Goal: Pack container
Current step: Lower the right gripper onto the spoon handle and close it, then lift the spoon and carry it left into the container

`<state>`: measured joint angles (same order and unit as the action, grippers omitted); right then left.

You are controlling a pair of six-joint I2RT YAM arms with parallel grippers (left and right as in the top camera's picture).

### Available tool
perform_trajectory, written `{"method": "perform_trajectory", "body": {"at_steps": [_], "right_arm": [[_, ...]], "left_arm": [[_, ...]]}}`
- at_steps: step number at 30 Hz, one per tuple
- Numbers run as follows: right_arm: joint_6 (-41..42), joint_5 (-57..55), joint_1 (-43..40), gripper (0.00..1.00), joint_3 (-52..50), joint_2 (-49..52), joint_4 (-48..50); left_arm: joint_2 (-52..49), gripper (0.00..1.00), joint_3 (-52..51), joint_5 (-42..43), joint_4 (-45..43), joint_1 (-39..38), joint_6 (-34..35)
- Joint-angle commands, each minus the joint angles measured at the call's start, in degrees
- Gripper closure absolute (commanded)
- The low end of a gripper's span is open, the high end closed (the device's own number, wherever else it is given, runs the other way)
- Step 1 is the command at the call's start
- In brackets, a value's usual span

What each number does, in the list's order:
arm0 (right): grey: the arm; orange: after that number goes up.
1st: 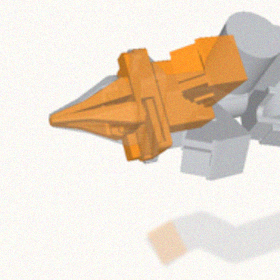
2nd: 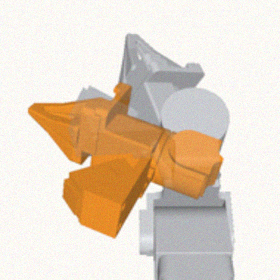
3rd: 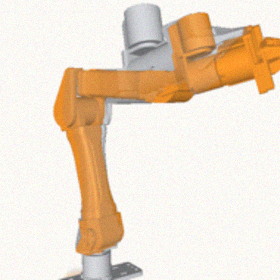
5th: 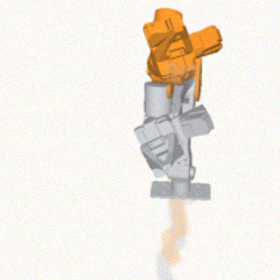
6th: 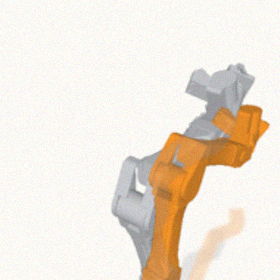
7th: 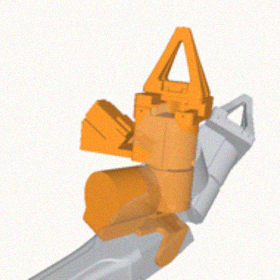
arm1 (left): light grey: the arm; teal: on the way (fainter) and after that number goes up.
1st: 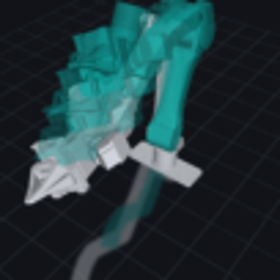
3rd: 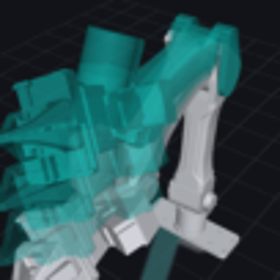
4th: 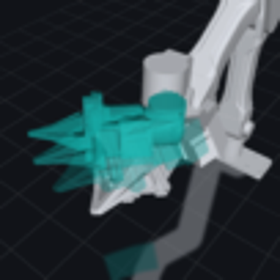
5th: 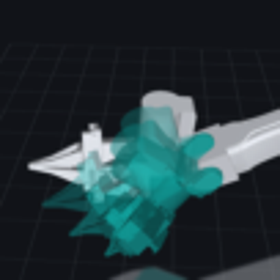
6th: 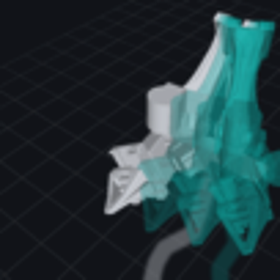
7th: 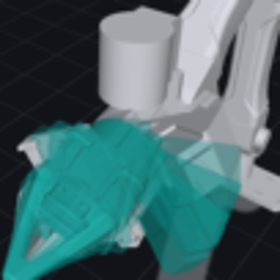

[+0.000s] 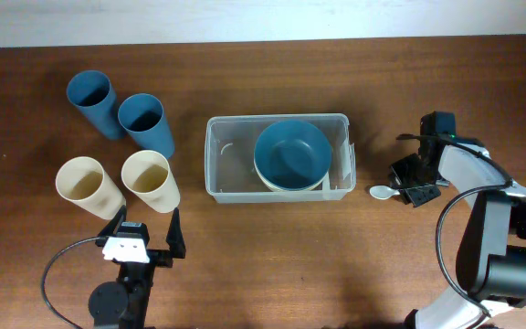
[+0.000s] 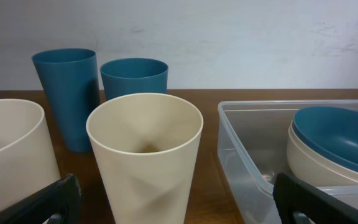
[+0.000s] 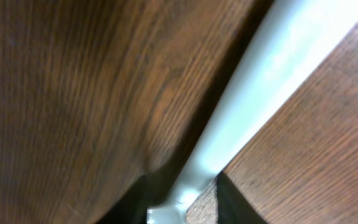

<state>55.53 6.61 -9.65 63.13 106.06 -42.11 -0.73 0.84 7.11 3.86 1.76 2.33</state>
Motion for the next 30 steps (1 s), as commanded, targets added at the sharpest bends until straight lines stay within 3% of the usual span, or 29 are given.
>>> {"method": "perform_trajectory", "body": {"at_steps": [1,7,12,20,27,30], "right_arm": [[0.7,-1.3,0.4,0.77,-0.7,1.6,0.5],[0.4,-1.4,0.4,0.91,-0.7,2.4,0.6],[-1.7,-1.6,0.3,0.96,-0.7,2.4,0.8],[-6.5,-1.3,0.0,0.96,0.0,2.4,0.9],[-15.8,1.1,-2.4,0.96,6.2,2.0,-4.2],[-23.6,4.2,-3.2,0.96,10.0,1.5,-6.2]], "left_arm": [[0.4,0.00,-0.3,0.6,0.1,0.3,-1.1],[0.4,0.00,-0.3,0.6,0.1,0.3,-1.1],[0.4,0.00,-0.3,0.6,0.1,0.3,-1.1],[0.4,0.00,-0.3,0.6,0.1,0.3,-1.1],[0.4,0.00,-0.3,0.6,0.1,0.3,-1.1],[0.4,0.00,-0.3,0.6,0.1,0.3,-1.1]]}}
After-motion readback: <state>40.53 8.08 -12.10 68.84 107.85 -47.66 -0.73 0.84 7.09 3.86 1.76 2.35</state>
